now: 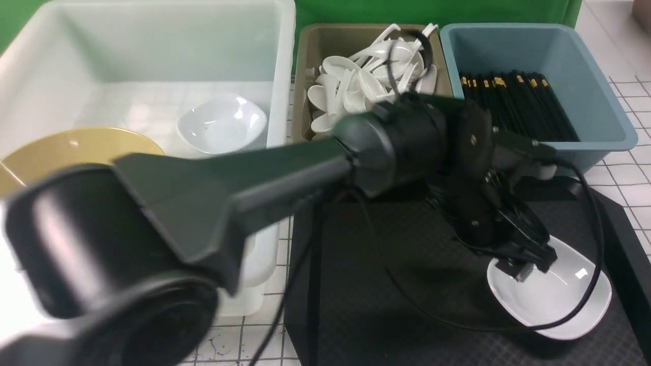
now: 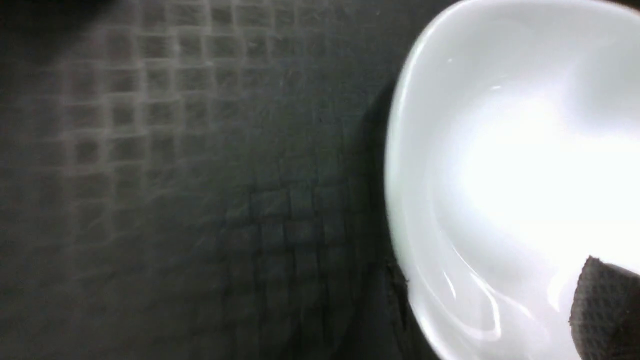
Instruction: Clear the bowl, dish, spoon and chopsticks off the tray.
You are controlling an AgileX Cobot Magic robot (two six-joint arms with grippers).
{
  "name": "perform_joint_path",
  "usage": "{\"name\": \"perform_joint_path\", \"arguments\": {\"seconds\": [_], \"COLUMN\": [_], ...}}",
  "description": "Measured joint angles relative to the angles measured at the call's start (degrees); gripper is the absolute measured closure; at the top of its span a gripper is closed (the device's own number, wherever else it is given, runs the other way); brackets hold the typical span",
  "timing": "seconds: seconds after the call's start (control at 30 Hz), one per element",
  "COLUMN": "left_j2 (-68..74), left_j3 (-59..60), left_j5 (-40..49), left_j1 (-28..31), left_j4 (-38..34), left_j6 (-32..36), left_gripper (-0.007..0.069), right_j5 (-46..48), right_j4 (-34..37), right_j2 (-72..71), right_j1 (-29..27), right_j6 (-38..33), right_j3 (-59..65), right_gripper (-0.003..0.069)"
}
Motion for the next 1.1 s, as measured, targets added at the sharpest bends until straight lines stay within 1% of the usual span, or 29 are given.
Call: {"name": "perform_joint_path", "arguments": {"seconds": [0.13, 0.23, 0.27, 0.33, 0.4, 0.43, 0.5, 0.6, 0.77, 0.87, 0.93, 0.97, 1.1], "left_j2": [2.7, 4.1, 4.1, 4.3, 4.2, 3.9, 2.6, -0.9, -8.0, -16.4, -20.9, -23.1, -29.1], "left_j3": [-1.3, -2.0, -2.1, -2.1, -2.2, -2.4, -2.5, -2.5, -2.4, -2.4, -2.4, -2.4, -2.4], "left_j5": [-0.1, -0.6, -0.7, -0.7, -1.1, -0.8, 0.8, 4.8, 9.4, 11.8, 13.3, 14.3, 18.6], "left_j1": [-0.7, -1.5, -1.6, -1.6, -1.4, -1.3, -0.8, 1.1, 5.3, 9.4, 12.0, 13.6, 20.7], "left_j4": [-0.8, -0.8, -0.7, -0.1, 0.1, 0.0, 0.2, 2.5, 6.0, 8.9, 10.7, 11.6, 14.2], "left_j6": [0.0, 0.1, 0.1, 0.1, 0.1, 0.1, -0.1, 0.2, 0.8, 0.9, 0.9, 0.9, 0.8], "left_gripper": [0.0195, 0.0248, 0.0305, 0.0394, 0.0513, 0.0551, 0.0591, 0.0619, 0.0621, 0.0621, 0.0621, 0.0621, 0.0621], "right_j5": [0.0, 0.0, 0.0, -0.1, -0.1, -0.3, -1.0, -1.9, -4.3, -7.2, -7.9, -8.3, -8.9], "right_j4": [0.0, 0.0, 0.0, 0.0, 0.0, 0.0, 0.1, 1.6, 7.0, 14.3, 17.4, 18.6, 19.7], "right_j2": [0.0, 0.0, 0.0, 0.0, 0.0, 0.0, 0.0, 0.2, 2.5, 6.3, 9.3, 11.4, 17.5], "right_j1": [0.0, 0.0, 0.0, 0.0, 0.0, 0.0, 0.0, 0.0, 0.0, 0.0, 0.4, 1.1, 4.9], "right_j6": [0.0, 0.0, 0.0, 0.0, 0.0, 0.0, 0.0, -0.1, -3.4, -8.9, -11.4, -13.0, -14.8], "right_j3": [0.0, 0.0, 0.0, 0.0, 0.0, 0.0, 0.0, -0.7, -3.9, -7.3, -9.7, -11.6, -17.1], "right_gripper": [0.0606, 0.0605, 0.0604, 0.0604, 0.0604, 0.0604, 0.0604, 0.0604, 0.0604, 0.0604, 0.0604, 0.0604, 0.0604]}}
